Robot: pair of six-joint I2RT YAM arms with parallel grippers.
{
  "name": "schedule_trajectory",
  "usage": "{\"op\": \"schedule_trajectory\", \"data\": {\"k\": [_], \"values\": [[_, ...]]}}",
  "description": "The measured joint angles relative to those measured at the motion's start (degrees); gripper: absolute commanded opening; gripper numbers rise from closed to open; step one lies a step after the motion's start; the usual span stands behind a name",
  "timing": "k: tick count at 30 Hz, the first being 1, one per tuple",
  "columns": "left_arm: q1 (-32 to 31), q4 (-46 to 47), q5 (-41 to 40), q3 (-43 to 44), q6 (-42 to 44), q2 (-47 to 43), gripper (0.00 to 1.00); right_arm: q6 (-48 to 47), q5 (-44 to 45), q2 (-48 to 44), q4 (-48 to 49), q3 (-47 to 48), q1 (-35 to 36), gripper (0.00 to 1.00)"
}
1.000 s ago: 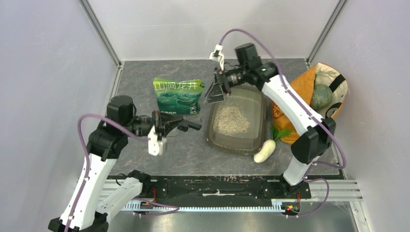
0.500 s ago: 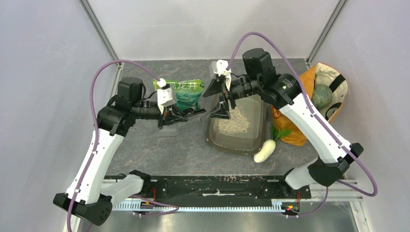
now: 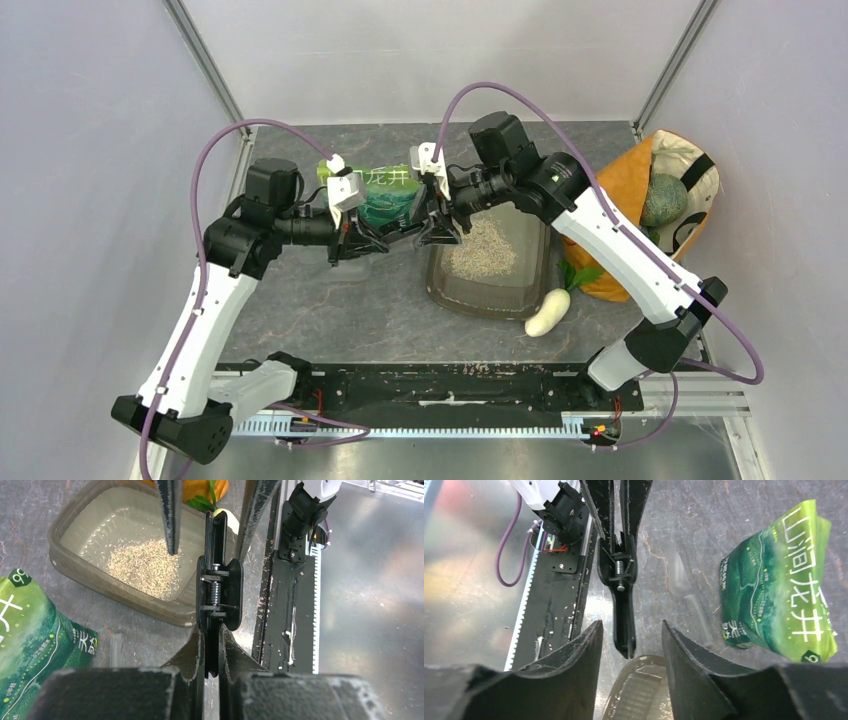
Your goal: Fill the litter box with clean litter
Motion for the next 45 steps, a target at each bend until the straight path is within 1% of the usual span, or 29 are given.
{"op": "schedule_trajectory", "data": {"k": [4, 5, 7, 8, 9, 10, 12, 14, 16, 19, 21, 23, 25, 27, 29, 35, 39, 45], "values": [[-0.07, 0.00, -0.94, 0.13, -1.25, 1.14, 0.02, -0.15, 0.02, 0.13, -0.09, 0.02, 0.07, 0.20], [-0.09, -0.04, -1.09, 0.33, -1.51, 1.51, 0.03, -0.02, 0.04, 0.13, -0.11, 0.02, 0.07, 0.15], [-0.15, -0.13, -1.16, 0.68, -1.79, 2.12, 0.20, -0.15, 0.31, 0.13, -0.24, 0.02, -0.02, 0.04], [-0.15, -0.15, -1.36, 0.85, -2.08, 2.25, 0.30, -0.20, 0.33, 0.13, -0.31, 0.02, -0.07, 0.00], [-0.15, -0.13, -1.51, 0.94, -2.67, 2.29, 0.37, -0.22, 0.44, 0.13, -0.28, 0.02, -0.09, 0.00], [-0.15, 0.11, -1.60, 0.96, -3.15, 2.23, 0.43, -0.09, 0.46, 0.13, -0.28, 0.02, -0.07, 0.00], [0.09, 1.79, -2.38, 0.92, -4.74, 1.70, 0.48, 1.25, 0.48, 0.13, -0.20, 0.02, 0.00, 0.00], [0.94, 5.97, -3.06, -0.98, -7.78, -0.37, 0.55, 3.28, 0.50, 0.09, 0.92, 0.02, -0.20, 0.00], [2.40, 11.67, -3.67, -4.87, -11.63, -4.55, 0.58, 6.69, 0.42, 0.11, 3.21, 0.02, -0.87, 0.00], [5.29, 19.21, -4.46, -9.51, -18.23, -10.43, 0.59, 13.05, -0.55, 0.09, 7.76, 0.02, -3.06, 0.00], [9.64, 25.16, -4.37, -10.97, -25.42, -12.17, 0.60, 17.99, -1.29, 0.07, 11.65, -0.02, -4.63, 0.00], [15.52, 34.42, -2.86, -12.37, -35.28, -12.44, 0.59, 23.15, -1.29, -0.17, 16.52, -0.63, -6.21, 0.00], [21.35, 47.50, -1.38, -15.69, -47.87, -11.69, 0.59, 28.26, -1.29, -0.81, 21.03, -2.08, -7.56, 0.00], [24.68, 59.39, -1.11, -18.95, -60.35, -9.84, 0.60, 34.01, -1.09, -1.66, 26.21, -4.07, -8.39, 0.00], [24.98, 65.16, -1.90, -20.20, -68.22, -7.48, 0.60, 38.60, -0.85, -2.29, 30.80, -5.86, -8.46, 0.00], [24.85, 76.87, -5.40, -20.39, -82.88, -3.89, 0.61, 52.94, 0.35, -3.15, 45.03, -11.28, -8.20, 0.00], [23.54, 81.92, -6.86, -20.37, -87.25, -2.89, 0.62, 59.43, 1.77, -2.67, 50.34, -12.31, -8.20, 0.00], [20.68, 86.97, -8.55, -20.37, -90.16, -1.38, 0.62, 66.25, 2.99, -1.27, 56.24, -12.68, -8.22, 0.00]]}}
